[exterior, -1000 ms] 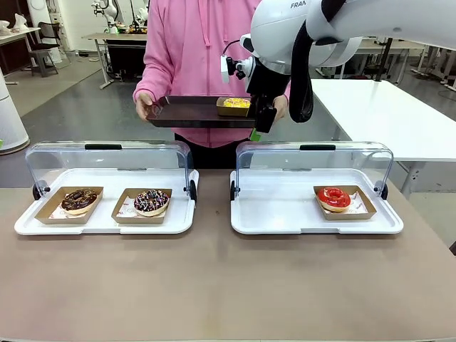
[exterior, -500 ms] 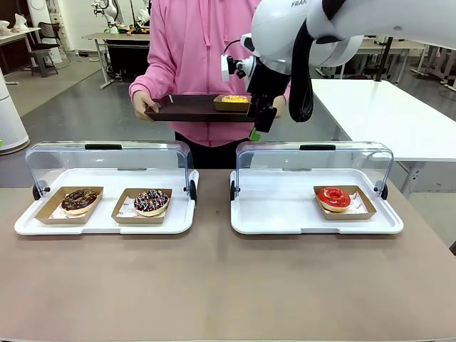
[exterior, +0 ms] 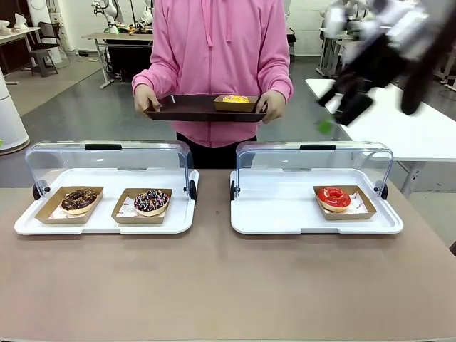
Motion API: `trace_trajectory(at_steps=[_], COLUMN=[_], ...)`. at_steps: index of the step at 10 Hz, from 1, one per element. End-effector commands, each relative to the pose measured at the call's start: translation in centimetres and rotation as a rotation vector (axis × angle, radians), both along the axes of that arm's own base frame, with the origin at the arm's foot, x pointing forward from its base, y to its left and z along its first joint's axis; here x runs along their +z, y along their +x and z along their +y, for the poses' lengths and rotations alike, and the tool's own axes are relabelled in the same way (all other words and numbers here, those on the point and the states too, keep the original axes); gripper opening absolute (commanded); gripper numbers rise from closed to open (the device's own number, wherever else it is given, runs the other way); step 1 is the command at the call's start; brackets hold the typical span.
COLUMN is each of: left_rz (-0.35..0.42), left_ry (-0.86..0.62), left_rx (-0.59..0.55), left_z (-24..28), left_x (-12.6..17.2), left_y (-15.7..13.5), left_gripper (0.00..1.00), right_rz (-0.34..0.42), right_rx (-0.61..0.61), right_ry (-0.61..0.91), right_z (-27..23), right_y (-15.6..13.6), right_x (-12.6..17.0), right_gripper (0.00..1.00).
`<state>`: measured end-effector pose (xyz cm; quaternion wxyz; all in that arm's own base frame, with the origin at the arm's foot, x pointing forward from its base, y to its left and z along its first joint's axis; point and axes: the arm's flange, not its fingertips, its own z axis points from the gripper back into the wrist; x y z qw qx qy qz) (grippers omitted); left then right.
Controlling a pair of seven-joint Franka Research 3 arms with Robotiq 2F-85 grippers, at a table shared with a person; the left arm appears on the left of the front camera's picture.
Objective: Provide the desired donut to the person.
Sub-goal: Pick up and lift the Paper togo box containing the Donut pointed at by the person.
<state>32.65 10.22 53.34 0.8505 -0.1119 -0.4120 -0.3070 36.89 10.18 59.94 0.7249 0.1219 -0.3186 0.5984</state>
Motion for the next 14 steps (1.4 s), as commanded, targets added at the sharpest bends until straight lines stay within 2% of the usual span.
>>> trace_trajectory(at_steps=[1, 2, 3, 5, 8, 14], left_rz=[-0.001, -0.001, -0.001, -0.001, -0.001, -0.001], left_ry=[-0.004, -0.004, -0.004, -0.004, -0.004, -0.004], left_rx=[-0.005, -0.005, -0.005, -0.005, -0.005, -0.005], left_z=[0.1, 0.1, 0.1, 0.1, 0.1, 0.1], left_x=[-0.1, -0.1, -0.1, -0.1, -0.1, -0.1], left_y=[0.0, 0.0, 0.0, 0.0, 0.0, 0.0], left_gripper=[1.00, 1.00, 1.00, 1.00, 1.00, 1.00], right_rz=[-0.072, -0.076, -0.055, -0.049, -0.010, -0.019], right_rx=[-0.112, -0.197, -0.230, -0.289, -0.339, -0.478], right_ry=[0.079, 0.125, 0.195, 0.230, 0.215, 0.159], right_z=[-4.2, -6.5, -8.7, -11.1, -12.3, -12.6], right_y=[-6.8, -8.4, -9.4, -10.5, -9.6, -9.1], right_x=[-2.0, -2.6, -3.5, -4.6, -4.9, -4.2], right_gripper=[1.00, 1.00, 1.00, 1.00, 1.00, 1.00])
